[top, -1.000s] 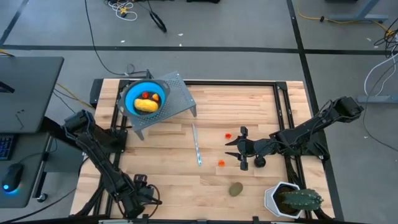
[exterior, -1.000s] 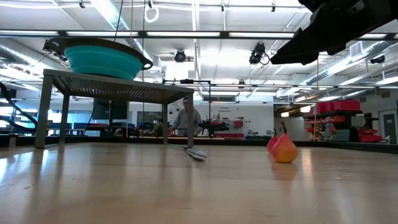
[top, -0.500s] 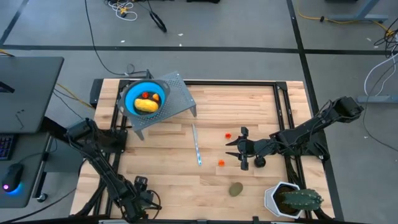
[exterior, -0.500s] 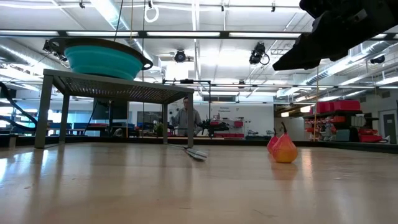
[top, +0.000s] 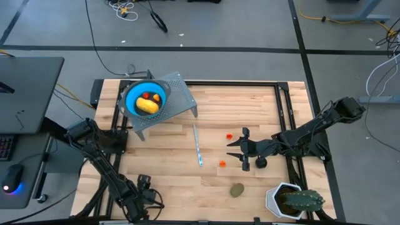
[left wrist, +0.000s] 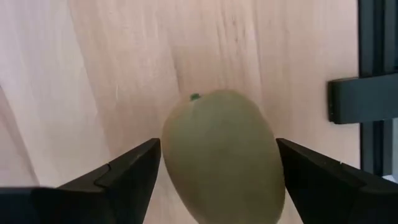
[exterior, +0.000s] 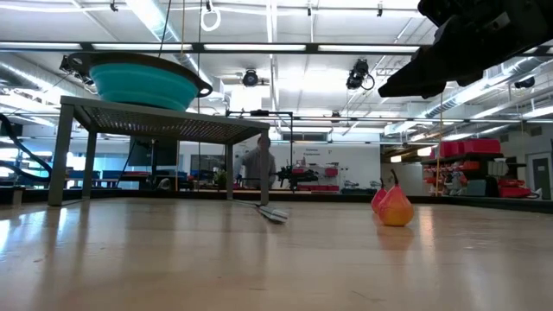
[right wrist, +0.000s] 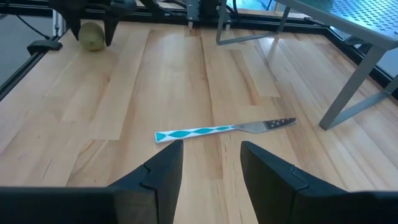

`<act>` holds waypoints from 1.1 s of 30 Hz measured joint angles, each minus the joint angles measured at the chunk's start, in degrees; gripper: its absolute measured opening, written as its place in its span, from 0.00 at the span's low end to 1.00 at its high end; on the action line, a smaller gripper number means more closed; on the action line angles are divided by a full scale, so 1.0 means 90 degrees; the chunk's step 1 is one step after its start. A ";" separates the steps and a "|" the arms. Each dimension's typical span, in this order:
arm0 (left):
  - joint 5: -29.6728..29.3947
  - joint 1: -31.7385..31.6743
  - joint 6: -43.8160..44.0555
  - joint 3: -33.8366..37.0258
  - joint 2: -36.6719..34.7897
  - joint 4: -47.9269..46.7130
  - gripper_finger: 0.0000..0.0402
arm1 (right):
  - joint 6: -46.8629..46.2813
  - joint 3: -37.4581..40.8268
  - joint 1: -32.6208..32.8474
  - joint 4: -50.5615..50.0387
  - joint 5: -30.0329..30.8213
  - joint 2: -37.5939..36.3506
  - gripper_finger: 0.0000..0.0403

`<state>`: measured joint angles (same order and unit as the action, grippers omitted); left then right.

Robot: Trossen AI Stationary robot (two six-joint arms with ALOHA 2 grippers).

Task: Pick & Place Fruit
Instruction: Put the brown kiwi into the blue strainer bowl on the shelf

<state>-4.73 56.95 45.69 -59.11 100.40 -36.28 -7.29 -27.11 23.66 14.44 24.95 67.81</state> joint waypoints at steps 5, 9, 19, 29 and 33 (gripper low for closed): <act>0.0208 -0.0005 0.0008 0.0000 0.0000 -0.0157 0.74 | 0.0002 0.0000 0.0000 -0.0002 0.0000 0.0000 0.42; 0.0428 -0.0088 0.0047 0.0000 0.0000 -0.0223 0.63 | 0.0023 0.0000 0.0000 -0.0002 0.0001 0.0000 0.42; 0.0615 -0.0423 0.0055 -0.0259 0.0000 -0.0234 0.52 | 0.0027 0.0000 0.0000 0.0000 0.0002 0.0000 0.42; -0.0081 -0.1057 0.0081 -0.1766 0.0000 -0.1939 0.54 | 0.0027 0.0000 0.0000 -0.0001 0.0077 0.0000 0.42; -0.0778 -0.1471 -0.0192 -0.2747 0.0000 -0.2847 0.52 | 0.0027 0.0000 0.0000 0.0002 0.0104 0.0000 0.42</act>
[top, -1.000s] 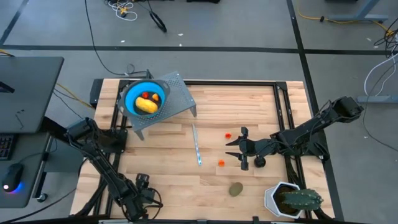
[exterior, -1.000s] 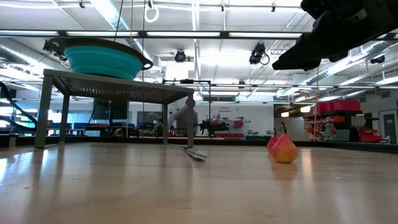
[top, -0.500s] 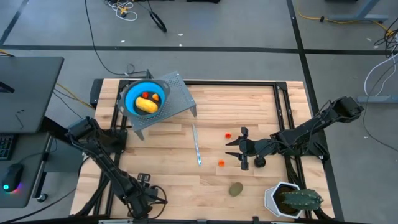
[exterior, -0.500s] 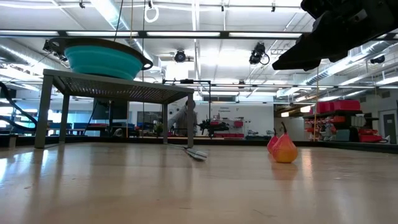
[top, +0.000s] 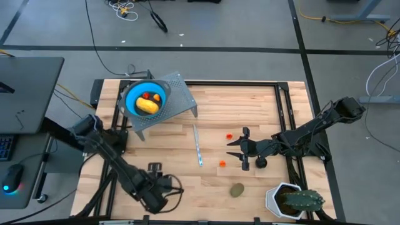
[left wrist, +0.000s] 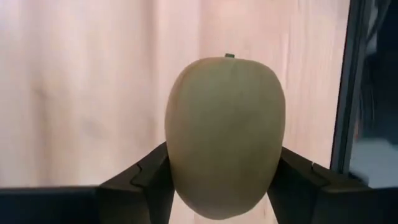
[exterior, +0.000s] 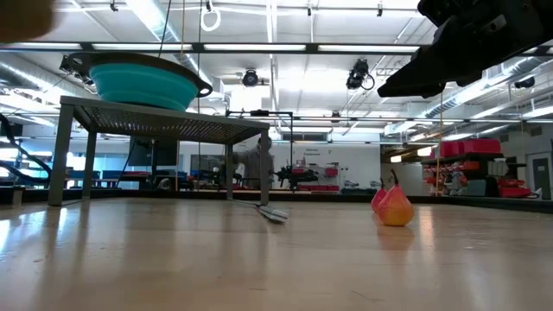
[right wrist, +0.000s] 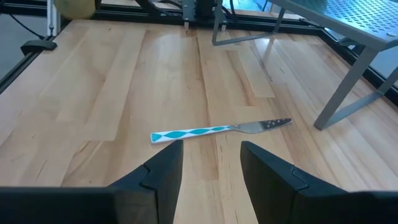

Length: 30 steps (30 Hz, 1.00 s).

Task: Pick & Place Fruit
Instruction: Put the brown kiwi into the blue strainer bowl on the shelf

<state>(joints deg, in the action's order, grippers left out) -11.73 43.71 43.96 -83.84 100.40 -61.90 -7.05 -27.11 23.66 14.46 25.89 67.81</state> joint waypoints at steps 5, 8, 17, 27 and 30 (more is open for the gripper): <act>-0.0660 -0.0536 -0.0627 -0.1084 -0.0002 -0.0692 0.55 | 0.0000 0.0000 0.0000 0.0002 0.0000 0.0000 0.42; -0.0793 -0.0888 -0.1000 -0.1529 -0.0002 -0.1039 0.55 | 0.0000 0.0000 0.0000 0.0002 -0.0002 0.0000 0.42; -0.0679 -0.1746 -0.2078 -0.1870 -0.0005 -0.1461 0.54 | 0.0023 0.0000 0.0000 -0.0023 -0.0061 0.0000 0.42; -0.0873 -0.2374 -0.2903 -0.1865 -0.0267 -0.2256 0.53 | 0.0046 0.0000 0.0000 -0.0022 -0.0061 -0.0002 0.42; -0.1090 -0.2631 -0.3059 -0.1865 -0.0562 -0.2264 0.54 | 0.0046 0.0000 0.0000 -0.0004 -0.0058 -0.0002 0.42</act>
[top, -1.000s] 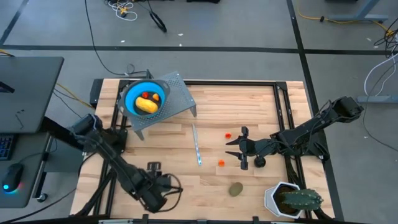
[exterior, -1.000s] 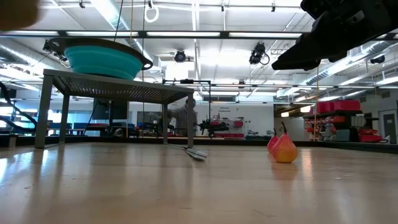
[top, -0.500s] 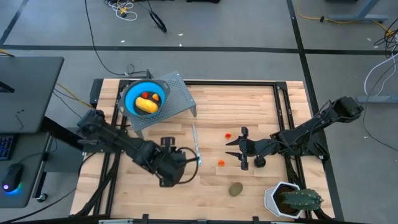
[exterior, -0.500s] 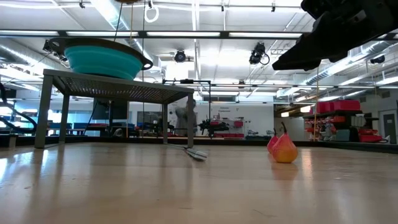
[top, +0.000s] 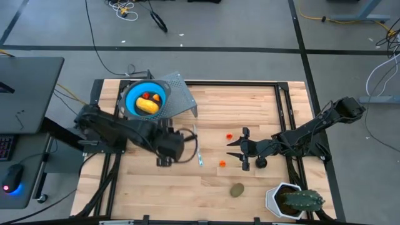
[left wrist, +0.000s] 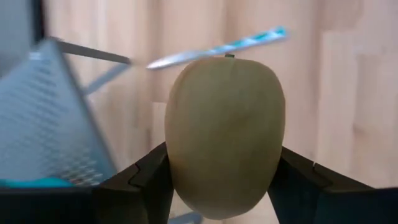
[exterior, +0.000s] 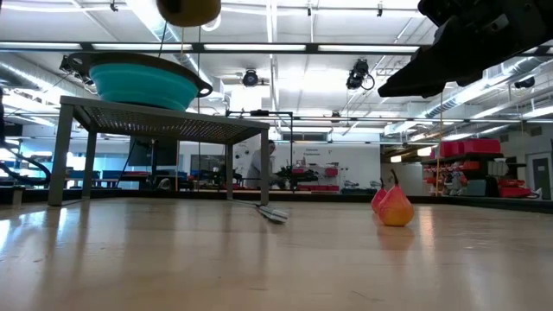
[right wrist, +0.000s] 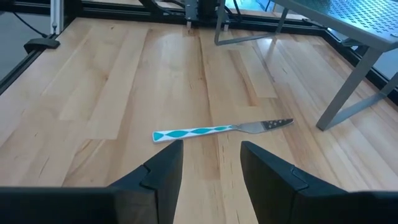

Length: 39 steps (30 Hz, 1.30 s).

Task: Pick & Place Fruit
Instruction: Put the brown kiwi into the blue strainer bowl on the shelf

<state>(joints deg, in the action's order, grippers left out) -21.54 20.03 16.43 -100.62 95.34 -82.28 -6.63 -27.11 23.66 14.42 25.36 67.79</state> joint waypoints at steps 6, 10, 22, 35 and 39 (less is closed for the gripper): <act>-0.0610 -0.0739 -0.0214 -0.0002 -0.0741 -0.0039 0.54 | 0.0000 0.0000 -0.0001 0.0002 0.0000 0.0000 0.42; -0.0823 -0.1342 -0.0233 -0.0002 -0.1169 -0.0237 0.54 | 0.0000 0.0000 0.0000 0.0002 0.0000 0.0000 0.42; -0.1185 -0.3368 -0.0256 0.0320 -0.1815 -0.0708 0.55 | 0.0119 0.0000 -0.0006 0.0016 0.0005 0.0000 0.42; -0.1162 -0.4238 -0.0809 0.1068 -0.1823 0.0147 0.58 | 0.0119 0.0000 -0.0007 0.0132 0.0059 0.0000 0.42; -0.1094 -0.4242 -0.0934 0.1086 -0.1823 0.0363 0.65 | 0.0119 0.0000 -0.0007 0.0235 0.0068 0.0000 0.42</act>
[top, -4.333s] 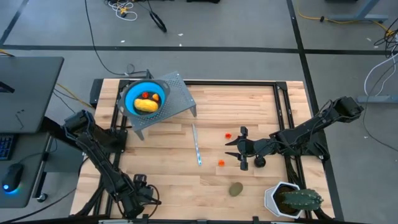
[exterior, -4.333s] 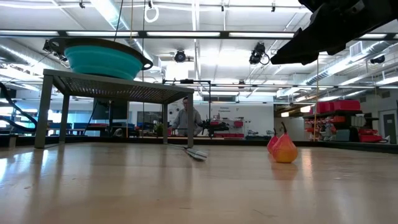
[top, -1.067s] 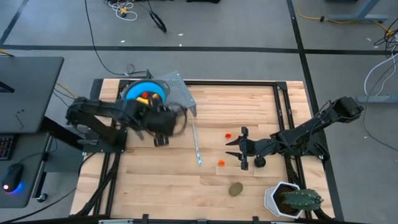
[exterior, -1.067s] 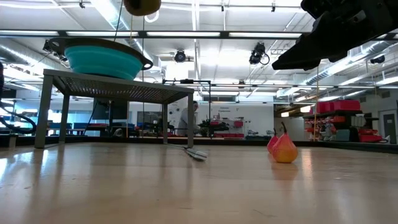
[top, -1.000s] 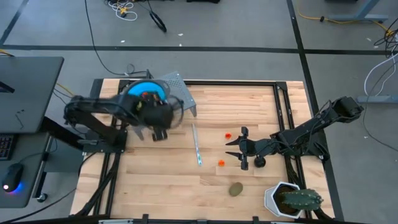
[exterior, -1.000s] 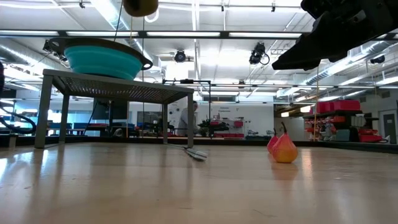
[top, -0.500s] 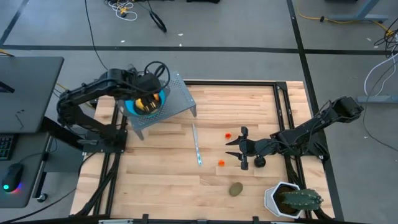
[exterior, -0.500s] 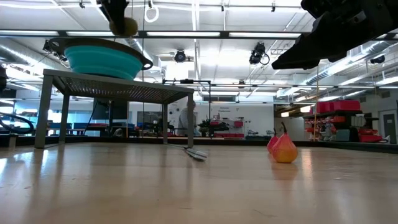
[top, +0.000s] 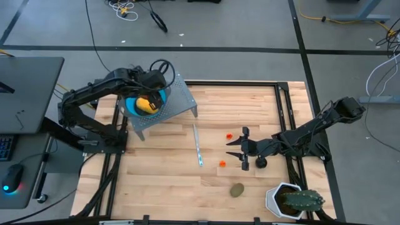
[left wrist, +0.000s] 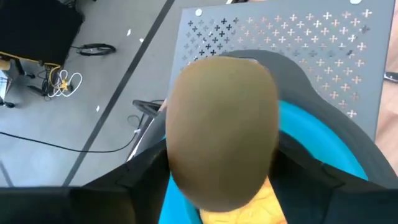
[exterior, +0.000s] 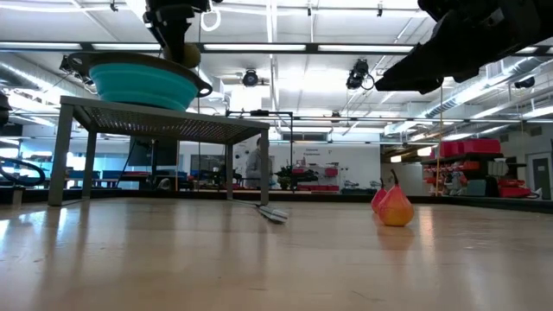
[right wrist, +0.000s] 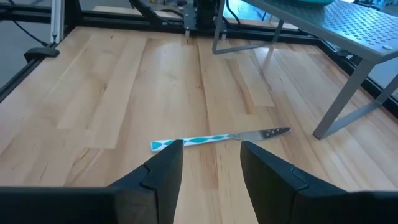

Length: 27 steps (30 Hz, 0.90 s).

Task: Pick & Place Fruit
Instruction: Put the brown kiwi into the blue strainer bowl on the shelf, then put the orange peach into the blue strainer bowl on the shelf

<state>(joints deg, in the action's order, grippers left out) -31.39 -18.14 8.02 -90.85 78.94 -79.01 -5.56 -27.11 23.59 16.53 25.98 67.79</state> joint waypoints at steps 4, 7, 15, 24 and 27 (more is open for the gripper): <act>0.0063 -0.0052 -0.0033 0.0000 0.0000 0.0110 0.73 | 0.0000 0.0002 0.0000 0.0166 0.0003 0.0000 0.42; 0.0180 -0.0083 -0.0021 0.0000 0.0000 0.0105 0.78 | -0.0130 0.0000 0.0000 0.0228 0.0002 0.0000 0.42; -0.0040 0.0085 0.0176 0.0000 -0.0169 0.0545 0.83 | -0.0494 0.0002 -0.0001 0.0243 0.0172 0.0000 0.42; 0.0315 0.1161 -0.0320 0.0003 -0.0698 0.2155 0.79 | -0.0998 0.0002 -0.0069 0.0589 0.0476 0.0000 0.42; 0.0469 0.1685 -0.0386 0.0295 -0.0981 0.2967 0.78 | -0.1121 -0.0101 -0.0075 0.0211 0.0485 0.0002 0.42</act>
<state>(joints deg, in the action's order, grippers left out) -27.17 -2.98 4.55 -88.20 70.11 -52.31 -15.65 -28.02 22.92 18.43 30.35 67.81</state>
